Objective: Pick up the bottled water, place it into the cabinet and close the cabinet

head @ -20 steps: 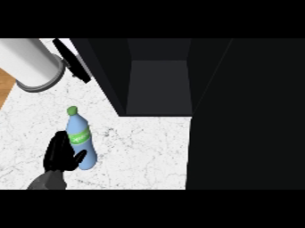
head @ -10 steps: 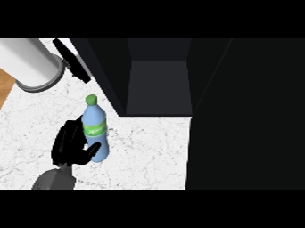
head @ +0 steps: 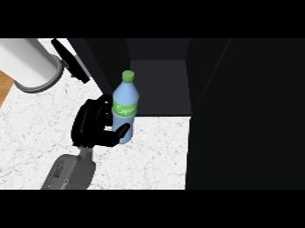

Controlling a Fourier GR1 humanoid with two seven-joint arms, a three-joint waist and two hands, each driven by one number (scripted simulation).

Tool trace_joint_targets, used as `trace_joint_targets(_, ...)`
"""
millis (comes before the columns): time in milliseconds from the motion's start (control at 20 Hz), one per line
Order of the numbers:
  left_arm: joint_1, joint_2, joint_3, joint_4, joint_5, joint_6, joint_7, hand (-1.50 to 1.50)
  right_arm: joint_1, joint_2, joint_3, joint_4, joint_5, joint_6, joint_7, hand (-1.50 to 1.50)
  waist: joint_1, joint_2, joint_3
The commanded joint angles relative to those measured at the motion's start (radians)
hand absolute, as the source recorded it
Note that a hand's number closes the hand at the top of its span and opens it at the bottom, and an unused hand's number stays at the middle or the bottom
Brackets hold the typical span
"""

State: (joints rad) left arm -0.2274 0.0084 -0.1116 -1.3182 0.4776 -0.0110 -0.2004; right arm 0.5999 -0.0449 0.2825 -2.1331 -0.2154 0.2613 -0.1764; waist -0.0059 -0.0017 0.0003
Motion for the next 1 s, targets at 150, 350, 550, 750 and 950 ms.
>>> trace_joint_targets(150,-0.132,-0.008,-0.095,-0.046,-0.026,0.211,0.090,1.50,0.028,-0.028,-0.026,-0.014,-0.031,-0.001,-0.012,-1.50,-0.004,0.000,0.000)
trace_joint_targets(350,-0.343,-0.008,-0.079,0.158,-0.058,0.292,0.024,1.50,0.003,-0.004,0.029,-0.001,0.010,-0.015,-0.008,-1.50,-0.022,0.004,0.000)
trace_joint_targets(550,-0.372,-0.008,-0.150,0.130,-0.132,0.378,0.073,1.50,-0.055,-0.018,-0.025,0.029,-0.051,-0.006,0.020,-1.50,-0.014,0.003,0.000)
trace_joint_targets(750,-0.464,-0.008,-0.110,0.258,-0.158,0.410,0.035,1.50,-0.089,-0.005,-0.031,0.029,-0.050,-0.032,0.046,-1.50,-0.028,0.010,0.000)
trace_joint_targets(950,-0.512,-0.008,-0.108,0.275,-0.193,0.500,0.068,1.50,-0.035,-0.013,-0.006,0.039,-0.042,0.007,-0.020,-1.50,-0.050,0.009,0.001)
